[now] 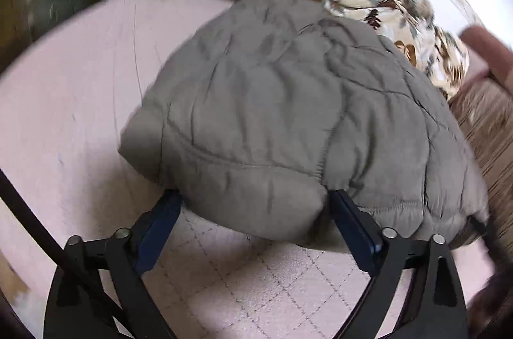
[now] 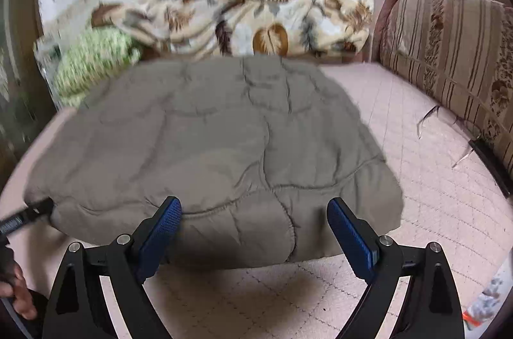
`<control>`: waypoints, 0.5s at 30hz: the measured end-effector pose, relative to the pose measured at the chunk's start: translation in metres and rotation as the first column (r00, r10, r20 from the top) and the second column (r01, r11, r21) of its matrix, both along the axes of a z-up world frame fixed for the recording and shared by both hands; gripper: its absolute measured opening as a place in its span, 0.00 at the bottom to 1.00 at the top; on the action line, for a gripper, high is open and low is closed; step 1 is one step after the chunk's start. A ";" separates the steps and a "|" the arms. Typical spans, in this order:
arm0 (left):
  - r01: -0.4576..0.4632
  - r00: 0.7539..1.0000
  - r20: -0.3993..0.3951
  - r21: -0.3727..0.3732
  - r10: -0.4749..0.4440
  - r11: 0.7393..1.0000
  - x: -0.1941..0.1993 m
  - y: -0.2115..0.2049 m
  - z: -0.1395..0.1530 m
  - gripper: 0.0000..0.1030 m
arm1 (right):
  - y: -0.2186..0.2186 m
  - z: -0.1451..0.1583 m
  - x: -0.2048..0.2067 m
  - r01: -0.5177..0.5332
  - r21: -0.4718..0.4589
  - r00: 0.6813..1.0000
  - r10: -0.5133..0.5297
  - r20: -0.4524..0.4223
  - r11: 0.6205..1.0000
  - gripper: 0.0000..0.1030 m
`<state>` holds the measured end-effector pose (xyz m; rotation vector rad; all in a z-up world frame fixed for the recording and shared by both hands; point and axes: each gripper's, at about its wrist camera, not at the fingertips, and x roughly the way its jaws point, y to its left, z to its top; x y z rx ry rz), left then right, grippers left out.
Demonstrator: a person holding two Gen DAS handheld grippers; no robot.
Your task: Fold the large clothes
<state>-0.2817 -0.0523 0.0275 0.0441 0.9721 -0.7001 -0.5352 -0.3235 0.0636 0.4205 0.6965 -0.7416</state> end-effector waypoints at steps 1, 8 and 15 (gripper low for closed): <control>0.001 1.000 -0.022 -0.007 -0.001 1.000 0.003 0.000 -0.002 0.93 | -0.003 -0.007 0.006 -0.013 0.033 0.999 0.014 -0.033 0.999 0.92; 0.064 0.968 0.248 -0.062 -0.047 0.996 -0.049 0.013 0.030 0.93 | 0.023 0.005 -0.001 -0.062 -0.097 0.998 0.060 -0.018 0.993 0.92; 0.080 0.930 0.359 0.017 -0.081 0.997 -0.064 -0.007 0.031 0.93 | 0.023 0.013 -0.006 -0.021 -0.126 0.998 0.029 0.062 0.992 0.92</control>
